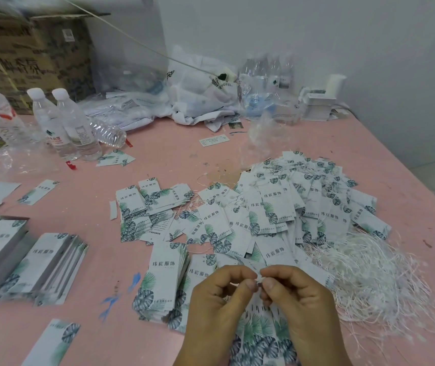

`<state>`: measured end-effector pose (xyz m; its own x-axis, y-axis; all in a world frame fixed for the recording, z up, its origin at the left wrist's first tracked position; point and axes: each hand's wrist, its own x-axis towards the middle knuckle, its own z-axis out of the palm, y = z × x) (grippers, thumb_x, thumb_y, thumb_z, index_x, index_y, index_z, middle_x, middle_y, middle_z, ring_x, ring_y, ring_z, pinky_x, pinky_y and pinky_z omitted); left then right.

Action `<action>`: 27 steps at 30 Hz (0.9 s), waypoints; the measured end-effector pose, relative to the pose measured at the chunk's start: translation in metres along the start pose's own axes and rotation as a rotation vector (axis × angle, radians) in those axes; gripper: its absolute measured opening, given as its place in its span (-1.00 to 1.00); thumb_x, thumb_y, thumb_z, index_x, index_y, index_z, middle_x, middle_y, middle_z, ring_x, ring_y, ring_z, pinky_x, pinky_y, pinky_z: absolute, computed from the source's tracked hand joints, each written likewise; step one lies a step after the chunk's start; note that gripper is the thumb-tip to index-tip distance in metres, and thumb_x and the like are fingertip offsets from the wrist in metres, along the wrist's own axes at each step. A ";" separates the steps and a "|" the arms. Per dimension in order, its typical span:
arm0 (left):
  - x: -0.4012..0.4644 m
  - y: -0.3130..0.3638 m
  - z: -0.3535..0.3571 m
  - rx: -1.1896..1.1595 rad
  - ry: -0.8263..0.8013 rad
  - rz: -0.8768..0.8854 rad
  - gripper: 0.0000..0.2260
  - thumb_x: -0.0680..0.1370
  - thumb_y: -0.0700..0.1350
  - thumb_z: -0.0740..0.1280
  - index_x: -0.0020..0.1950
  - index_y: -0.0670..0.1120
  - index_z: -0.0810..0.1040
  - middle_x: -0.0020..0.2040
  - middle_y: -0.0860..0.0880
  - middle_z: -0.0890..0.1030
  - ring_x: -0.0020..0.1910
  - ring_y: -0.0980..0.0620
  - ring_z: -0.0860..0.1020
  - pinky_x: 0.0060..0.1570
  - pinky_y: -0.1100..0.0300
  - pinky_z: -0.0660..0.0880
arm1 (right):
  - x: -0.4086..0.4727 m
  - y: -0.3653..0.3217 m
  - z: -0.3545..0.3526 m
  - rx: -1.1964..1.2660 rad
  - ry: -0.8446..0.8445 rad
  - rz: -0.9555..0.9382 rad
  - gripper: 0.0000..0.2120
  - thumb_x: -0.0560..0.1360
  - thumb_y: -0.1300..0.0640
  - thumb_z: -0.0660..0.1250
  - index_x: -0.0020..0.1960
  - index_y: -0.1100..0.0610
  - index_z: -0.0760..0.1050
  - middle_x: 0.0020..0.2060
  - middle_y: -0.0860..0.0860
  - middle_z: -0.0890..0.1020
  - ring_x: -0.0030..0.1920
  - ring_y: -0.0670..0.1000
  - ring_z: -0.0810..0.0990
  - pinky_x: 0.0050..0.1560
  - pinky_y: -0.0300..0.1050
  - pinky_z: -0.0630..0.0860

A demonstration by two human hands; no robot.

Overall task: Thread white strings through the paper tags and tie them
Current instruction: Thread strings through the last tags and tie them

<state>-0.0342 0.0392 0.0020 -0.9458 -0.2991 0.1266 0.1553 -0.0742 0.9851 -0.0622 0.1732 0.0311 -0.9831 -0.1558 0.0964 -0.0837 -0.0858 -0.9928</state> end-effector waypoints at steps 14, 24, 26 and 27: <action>0.000 -0.005 0.001 -0.014 -0.003 0.009 -0.86 0.41 -0.02 0.45 -0.13 -0.07 0.68 -0.33 0.00 0.62 -0.37 0.16 0.48 -0.34 0.32 0.40 | -0.007 0.002 0.002 -0.142 0.060 -0.075 -0.86 0.31 -0.02 0.43 -0.14 -0.11 0.68 -0.33 0.09 0.68 -0.33 0.00 0.66 -0.25 -0.26 0.60; 0.000 -0.004 0.002 0.022 0.003 0.011 -0.85 0.39 -0.01 0.45 -0.15 -0.07 0.69 -0.36 -0.01 0.60 -0.35 0.13 0.49 -0.33 0.24 0.42 | -0.005 -0.001 0.004 -0.386 0.089 -0.304 -0.79 0.42 0.16 0.49 -0.09 -0.15 0.61 -0.23 -0.16 0.66 -0.25 -0.12 0.64 -0.21 -0.37 0.54; -0.001 -0.002 0.002 0.008 -0.002 0.011 -0.84 0.39 0.00 0.46 -0.15 -0.07 0.69 -0.36 -0.01 0.61 -0.35 0.13 0.49 -0.34 0.23 0.43 | -0.006 -0.002 0.005 -0.290 0.115 -0.209 -0.83 0.35 0.11 0.49 -0.13 -0.14 0.62 -0.30 -0.08 0.68 -0.30 -0.10 0.64 -0.24 -0.32 0.56; -0.001 -0.002 0.002 -0.009 -0.006 0.007 -0.84 0.39 0.00 0.47 -0.15 -0.07 0.69 -0.35 -0.02 0.62 -0.34 0.11 0.50 -0.33 0.21 0.44 | -0.005 -0.003 0.004 -0.233 0.115 -0.157 -0.85 0.30 0.09 0.47 -0.16 -0.11 0.63 -0.33 -0.01 0.68 -0.34 -0.06 0.64 -0.27 -0.29 0.57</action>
<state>-0.0345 0.0414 0.0007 -0.9466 -0.2935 0.1337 0.1641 -0.0811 0.9831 -0.0560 0.1701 0.0341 -0.9660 -0.0446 0.2547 -0.2584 0.1299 -0.9572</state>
